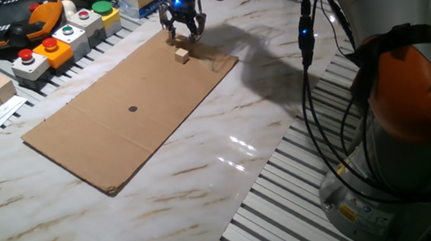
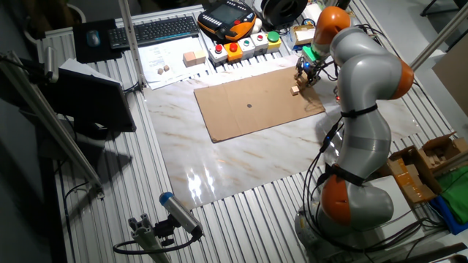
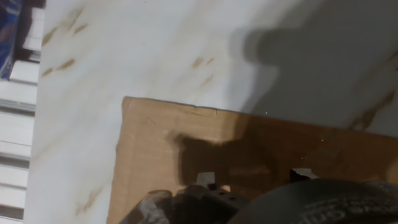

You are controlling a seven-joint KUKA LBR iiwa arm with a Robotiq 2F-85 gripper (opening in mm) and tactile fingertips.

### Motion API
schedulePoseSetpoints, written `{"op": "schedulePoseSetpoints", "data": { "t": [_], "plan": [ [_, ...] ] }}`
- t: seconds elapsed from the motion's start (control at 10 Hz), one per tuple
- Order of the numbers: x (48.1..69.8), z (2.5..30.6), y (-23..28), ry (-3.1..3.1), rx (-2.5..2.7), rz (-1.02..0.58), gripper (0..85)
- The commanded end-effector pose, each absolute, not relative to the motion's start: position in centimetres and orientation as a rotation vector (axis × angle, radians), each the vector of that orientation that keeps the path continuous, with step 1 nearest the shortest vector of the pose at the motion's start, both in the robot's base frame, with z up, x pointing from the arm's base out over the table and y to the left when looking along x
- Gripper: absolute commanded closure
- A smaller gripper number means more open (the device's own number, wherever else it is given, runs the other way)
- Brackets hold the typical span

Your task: Use the gripper to push the small block from left to right

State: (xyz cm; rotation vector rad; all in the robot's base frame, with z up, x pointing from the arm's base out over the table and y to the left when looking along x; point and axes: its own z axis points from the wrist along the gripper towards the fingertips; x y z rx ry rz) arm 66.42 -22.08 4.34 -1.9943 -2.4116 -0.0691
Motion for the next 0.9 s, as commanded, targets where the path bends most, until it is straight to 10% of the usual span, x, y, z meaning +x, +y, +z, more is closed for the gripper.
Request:
{"op": "schedulePoseSetpoints", "data": {
  "t": [0.0, 0.4, 0.8],
  "plan": [
    [66.39, 4.23, -22.09, -2.41, -1.993, -0.072, 23.0],
    [66.27, 4.08, -22.14, -2.418, -1.971, -0.068, 33.3],
    [66.03, 4.29, -22.18, -2.427, -1.961, -0.089, 84.0]
  ]
}}
